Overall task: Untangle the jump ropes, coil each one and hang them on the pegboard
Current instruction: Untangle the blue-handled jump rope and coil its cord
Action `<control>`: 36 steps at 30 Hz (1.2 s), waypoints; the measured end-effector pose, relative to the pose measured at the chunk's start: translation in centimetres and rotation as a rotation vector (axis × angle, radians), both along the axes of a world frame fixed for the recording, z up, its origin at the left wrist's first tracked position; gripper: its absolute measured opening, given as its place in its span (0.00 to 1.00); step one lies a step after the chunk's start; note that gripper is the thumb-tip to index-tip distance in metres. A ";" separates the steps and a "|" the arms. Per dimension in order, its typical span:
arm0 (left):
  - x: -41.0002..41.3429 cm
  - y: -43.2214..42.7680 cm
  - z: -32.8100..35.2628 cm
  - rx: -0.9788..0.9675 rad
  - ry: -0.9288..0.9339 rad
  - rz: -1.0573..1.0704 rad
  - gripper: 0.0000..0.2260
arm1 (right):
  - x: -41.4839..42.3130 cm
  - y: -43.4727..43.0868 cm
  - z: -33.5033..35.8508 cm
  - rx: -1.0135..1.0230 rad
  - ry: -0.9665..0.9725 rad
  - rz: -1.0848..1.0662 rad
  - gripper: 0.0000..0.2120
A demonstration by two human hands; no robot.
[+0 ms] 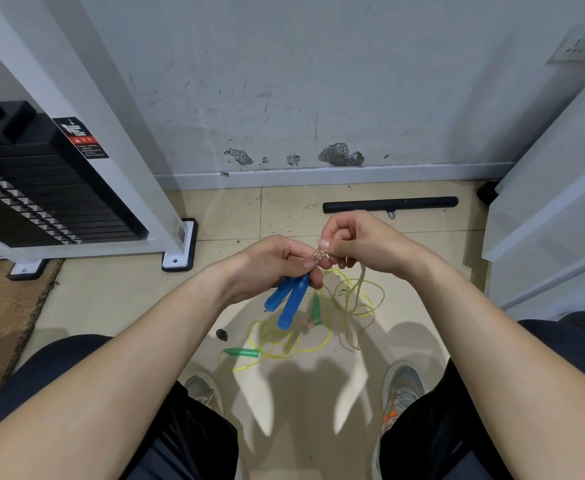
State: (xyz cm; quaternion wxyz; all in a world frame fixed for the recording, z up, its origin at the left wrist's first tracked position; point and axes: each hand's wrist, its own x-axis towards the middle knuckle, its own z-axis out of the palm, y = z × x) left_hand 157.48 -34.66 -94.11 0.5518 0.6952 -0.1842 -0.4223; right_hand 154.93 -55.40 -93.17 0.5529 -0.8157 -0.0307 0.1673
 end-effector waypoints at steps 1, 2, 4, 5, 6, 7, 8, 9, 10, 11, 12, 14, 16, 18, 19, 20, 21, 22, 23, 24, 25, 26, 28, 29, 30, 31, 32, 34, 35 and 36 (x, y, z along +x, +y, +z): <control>0.0 0.0 -0.1 -0.007 0.005 -0.015 0.10 | 0.0 -0.1 -0.1 -0.003 0.015 0.005 0.06; -0.1 0.0 0.0 -0.012 0.013 -0.027 0.10 | 0.1 -0.2 -0.2 0.001 0.025 0.006 0.07; -0.2 -0.1 0.3 -0.022 0.046 -0.034 0.12 | 0.1 -0.4 -0.2 0.016 0.018 0.008 0.07; -0.2 -0.1 0.4 -0.028 0.080 -0.027 0.12 | 0.0 -0.4 -0.2 0.020 0.006 0.016 0.07; -0.3 -0.1 0.6 -0.032 0.124 -0.014 0.14 | 0.0 -0.3 -0.2 0.027 -0.005 0.026 0.07; -0.4 -0.2 0.8 -0.033 0.164 0.003 0.15 | -0.1 -0.1 -0.1 0.033 -0.015 0.035 0.07; -0.4 -0.2 0.8 -0.036 0.184 0.015 0.18 | -0.1 0.0 -0.2 0.035 -0.027 0.041 0.07; -0.5 -0.2 0.8 -0.043 0.181 0.023 0.19 | -0.1 0.1 -0.2 0.025 -0.043 0.042 0.07; -0.6 -0.2 0.6 -0.051 0.166 0.029 0.19 | -0.1 0.1 -0.3 0.004 -0.063 0.034 0.07; -0.7 -0.3 0.6 -0.053 0.145 0.035 0.19 | -0.1 0.2 -0.3 -0.022 -0.074 0.017 0.08; -0.8 -0.3 0.5 -0.044 0.121 0.037 0.18 | -0.1 0.1 -0.4 -0.041 -0.077 -0.003 0.09; -0.9 -0.4 0.4 -0.020 0.079 0.031 0.20 | -0.2 0.1 -0.2 -0.042 -0.057 -0.020 0.10; -0.7 -0.3 0.5 -0.019 0.065 0.024 0.21 | -0.1 -0.5 0.0 0.026 -0.030 0.008 0.08; -0.4 0.1 0.5 -0.028 0.071 0.011 0.19 | -0.1 -1.3 0.2 0.041 -0.001 0.052 0.03; -0.3 0.3 0.5 -0.037 0.075 0.003 0.18 | -0.1 -1.6 0.4 -0.006 0.004 0.076 0.02; -0.1 0.5 0.4 -0.048 0.080 -0.008 0.17 | -0.1 -1.8 0.3 -0.075 -0.001 0.089 0.06; 0.0 0.6 0.3 -0.052 0.076 -0.024 0.16 | -0.1 -1.8 0.3 -0.137 -0.003 0.085 0.10; 0.1 0.6 0.3 -0.054 0.078 -0.037 0.16 | -0.2 -1.8 0.2 -0.163 0.002 0.071 0.12; 0.1 0.6 0.2 -0.053 0.083 -0.040 0.14 | -0.2 -1.6 0.2 -0.160 0.007 0.059 0.14; 0.0 0.5 0.2 -0.060 0.104 -0.032 0.12 | -0.2 -1.4 0.0 -0.148 0.004 0.057 0.14; 0.0 0.5 0.3 -0.076 0.124 -0.021 0.11 | -0.2 -1.1 0.0 -0.140 0.001 0.057 0.14; 0.0 0.4 0.3 -0.088 0.146 -0.007 0.13 | -0.2 -0.9 -0.1 -0.138 -0.006 0.057 0.15; 0.0 0.3 0.2 -0.095 0.150 -0.005 0.14 | -0.2 -0.6 -0.1 -0.138 -0.020 0.034 0.14; -0.1 0.2 0.1 -0.090 0.137 -0.010 0.13 | -0.2 -0.6 -0.1 -0.137 -0.026 0.018 0.14; -0.2 0.2 0.1 -0.078 0.128 -0.015 0.14 | -0.2 -0.6 -0.2 -0.131 -0.032 0.004 0.13; -0.4 0.1 0.1 -0.069 0.124 -0.022 0.14 | -0.2 -0.6 -0.2 -0.125 -0.035 -0.011 0.13; -0.5 0.0 0.1 -0.065 0.115 -0.034 0.14 | -0.2 -0.5 -0.3 -0.114 -0.039 -0.031 0.12; -0.6 -0.1 0.0 -0.082 0.091 -0.036 0.14 | -0.1 -0.3 -0.6 -0.077 -0.050 -0.099 0.13; -0.6 -0.1 0.0 -0.102 0.086 -0.009 0.16 | -0.1 -0.2 -0.8 -0.065 -0.054 -0.153 0.14; -0.6 -0.1 0.0 -0.129 0.084 0.033 0.18 | -0.1 0.0 -1.1 -0.069 -0.060 -0.214 0.16</control>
